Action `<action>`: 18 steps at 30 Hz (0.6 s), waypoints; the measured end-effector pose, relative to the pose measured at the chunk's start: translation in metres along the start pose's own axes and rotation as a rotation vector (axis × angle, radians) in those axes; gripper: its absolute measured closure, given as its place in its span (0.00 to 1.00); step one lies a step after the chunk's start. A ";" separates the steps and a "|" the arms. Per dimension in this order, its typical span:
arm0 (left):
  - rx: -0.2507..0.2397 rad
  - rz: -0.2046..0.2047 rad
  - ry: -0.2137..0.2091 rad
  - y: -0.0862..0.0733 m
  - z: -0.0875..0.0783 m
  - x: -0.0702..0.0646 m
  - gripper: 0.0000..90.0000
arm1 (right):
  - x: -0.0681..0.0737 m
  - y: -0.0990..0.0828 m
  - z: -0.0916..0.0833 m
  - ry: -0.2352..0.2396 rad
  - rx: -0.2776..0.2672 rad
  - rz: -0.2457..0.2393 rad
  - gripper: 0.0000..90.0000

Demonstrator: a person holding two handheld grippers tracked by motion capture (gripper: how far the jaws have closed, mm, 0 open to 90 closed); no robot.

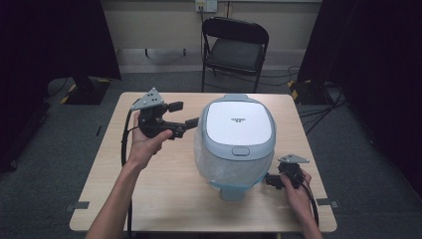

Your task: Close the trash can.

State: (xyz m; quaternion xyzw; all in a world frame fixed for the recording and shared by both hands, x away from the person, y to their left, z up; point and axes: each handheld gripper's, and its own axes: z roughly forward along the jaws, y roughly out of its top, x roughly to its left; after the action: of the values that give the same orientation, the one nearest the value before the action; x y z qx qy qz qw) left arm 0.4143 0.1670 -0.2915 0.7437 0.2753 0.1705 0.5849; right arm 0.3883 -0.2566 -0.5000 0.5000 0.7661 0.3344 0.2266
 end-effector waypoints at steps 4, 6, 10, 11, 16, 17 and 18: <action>0.011 -0.025 0.053 -0.007 -0.014 0.013 0.20 | 0.000 0.000 0.000 0.000 0.000 0.000 0.18; 0.007 -0.037 0.077 -0.012 -0.022 0.019 0.20 | 0.000 0.000 0.000 0.001 -0.001 -0.001 0.18; 0.026 -0.044 0.137 -0.022 -0.035 0.030 0.20 | 0.000 0.000 0.000 0.000 0.000 0.000 0.18; 0.030 -0.047 0.153 -0.025 -0.039 0.033 0.20 | 0.000 0.000 0.000 0.001 -0.001 -0.001 0.18; 0.106 -0.032 0.260 -0.041 -0.051 0.045 0.21 | 0.000 0.000 0.000 0.001 -0.001 -0.001 0.18; 0.107 -0.034 0.269 -0.044 -0.054 0.047 0.21 | 0.000 0.000 0.000 0.001 -0.001 -0.001 0.18; 0.111 -0.041 0.281 -0.047 -0.057 0.050 0.21 | 0.000 0.000 0.000 0.000 0.000 -0.001 0.18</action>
State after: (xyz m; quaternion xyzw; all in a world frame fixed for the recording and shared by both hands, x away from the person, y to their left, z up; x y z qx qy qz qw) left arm 0.4106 0.2495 -0.3257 0.7380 0.3786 0.2457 0.5017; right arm 0.3883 -0.2566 -0.5000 0.4997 0.7662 0.3344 0.2268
